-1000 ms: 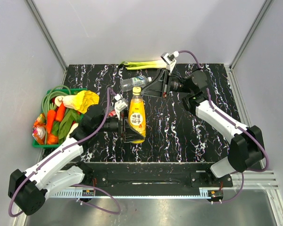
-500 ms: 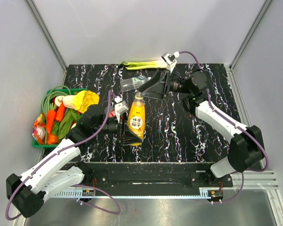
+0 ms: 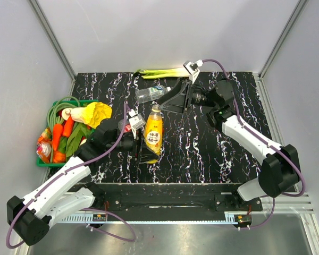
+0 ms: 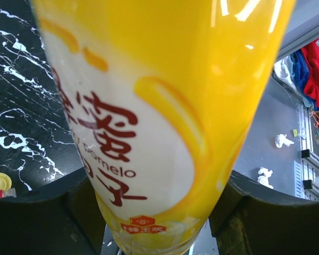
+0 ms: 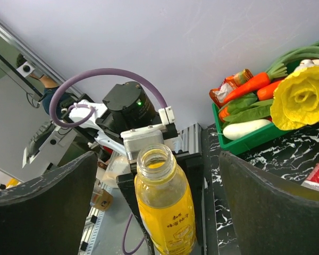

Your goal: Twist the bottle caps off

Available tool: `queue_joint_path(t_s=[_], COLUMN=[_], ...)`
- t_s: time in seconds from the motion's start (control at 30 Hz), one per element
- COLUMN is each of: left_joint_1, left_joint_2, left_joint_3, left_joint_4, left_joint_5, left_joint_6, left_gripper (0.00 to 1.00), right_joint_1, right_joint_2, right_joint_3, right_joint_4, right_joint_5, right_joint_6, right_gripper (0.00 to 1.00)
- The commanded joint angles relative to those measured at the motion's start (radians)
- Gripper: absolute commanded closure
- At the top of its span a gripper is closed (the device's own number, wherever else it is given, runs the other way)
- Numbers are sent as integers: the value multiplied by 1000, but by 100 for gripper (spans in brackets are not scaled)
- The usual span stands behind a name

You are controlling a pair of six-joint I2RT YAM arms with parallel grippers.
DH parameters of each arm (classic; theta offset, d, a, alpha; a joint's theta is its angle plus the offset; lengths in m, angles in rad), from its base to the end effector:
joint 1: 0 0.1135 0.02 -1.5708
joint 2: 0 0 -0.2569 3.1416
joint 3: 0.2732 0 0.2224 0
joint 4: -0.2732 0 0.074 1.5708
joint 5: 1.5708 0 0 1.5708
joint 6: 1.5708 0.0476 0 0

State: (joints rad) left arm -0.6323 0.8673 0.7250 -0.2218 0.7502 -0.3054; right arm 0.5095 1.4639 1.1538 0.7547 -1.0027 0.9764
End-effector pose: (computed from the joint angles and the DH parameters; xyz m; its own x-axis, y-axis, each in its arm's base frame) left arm 0.1228 -0.1302 0.2997 -0.5585 0.1365 -0.8182 0.8161 0.2670 -0.5125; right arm 0.2465 0.1837 0.4036 -0.5575 0.1991 -0.8059 -0.8301 -0.1186 0.5449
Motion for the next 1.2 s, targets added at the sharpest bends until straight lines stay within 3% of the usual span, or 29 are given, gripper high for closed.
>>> queue_joint_path(t_s=[0.0,0.7,0.93,1.1,1.17], left_joint_1=[-1,-1,-1,0,0], left_joint_2=[-11,62,73,78,78], left_joint_3=[51,93,100,97,96], left_joint_4=[13,-8,-7,-11,-14], left_joint_5=[-46,-45,-43,-51,-57], left_joint_6=[22,29,32,34,34], left_gripper=[80,80,80,80,79], right_joint_1=[3,38,44,44,44], right_joint_2=[-43,19,38,42,39], right_joint_3=[0,35,50,55,52], right_joint_4=[-60,-127,-132,-133,-138], right_joint_5=[32,12,-4,-14,-14], right_joint_6=[-71,-88,-81,-79,-82], right_gripper=[0,3,34,86,99])
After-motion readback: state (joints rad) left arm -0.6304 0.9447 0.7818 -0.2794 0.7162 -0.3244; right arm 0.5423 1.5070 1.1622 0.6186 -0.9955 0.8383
